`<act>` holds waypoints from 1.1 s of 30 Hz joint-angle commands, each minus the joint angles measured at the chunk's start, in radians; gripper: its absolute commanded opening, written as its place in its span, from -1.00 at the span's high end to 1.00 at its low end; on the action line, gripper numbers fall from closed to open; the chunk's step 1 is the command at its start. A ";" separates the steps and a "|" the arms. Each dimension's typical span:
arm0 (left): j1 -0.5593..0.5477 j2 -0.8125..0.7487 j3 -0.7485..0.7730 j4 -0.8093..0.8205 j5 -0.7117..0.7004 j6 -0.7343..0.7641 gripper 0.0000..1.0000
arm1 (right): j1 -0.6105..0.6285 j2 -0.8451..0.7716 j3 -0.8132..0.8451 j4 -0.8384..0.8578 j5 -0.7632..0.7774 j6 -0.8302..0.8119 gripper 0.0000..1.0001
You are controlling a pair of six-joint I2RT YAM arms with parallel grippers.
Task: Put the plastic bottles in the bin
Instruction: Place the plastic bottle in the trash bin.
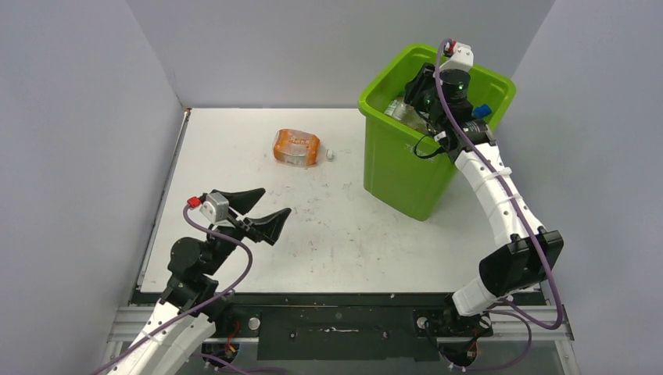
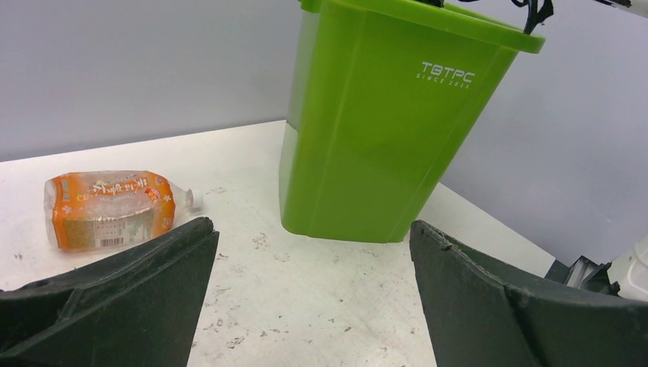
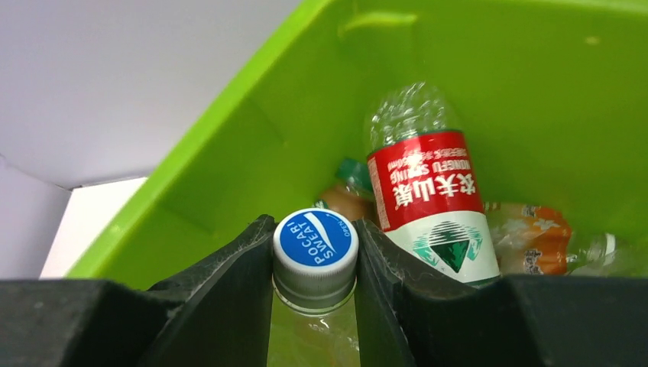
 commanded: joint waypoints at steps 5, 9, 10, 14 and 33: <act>-0.003 0.035 0.058 -0.003 0.013 0.001 -0.93 | -0.001 -0.095 -0.088 -0.094 0.024 -0.058 0.45; -0.003 0.038 0.057 -0.006 0.004 0.001 -0.92 | -0.003 -0.116 -0.035 -0.114 0.022 -0.049 -0.50; -0.003 0.038 0.057 -0.008 0.000 0.001 -0.92 | -0.003 -0.109 0.010 -0.136 0.024 -0.044 -0.60; -0.003 0.044 0.059 -0.022 -0.034 0.004 -0.92 | 0.000 -0.097 0.209 -0.206 0.011 -0.010 -0.75; 0.089 0.632 0.293 -0.115 -0.290 -0.514 -0.92 | 0.147 -0.630 -0.399 0.228 -0.636 0.156 -0.86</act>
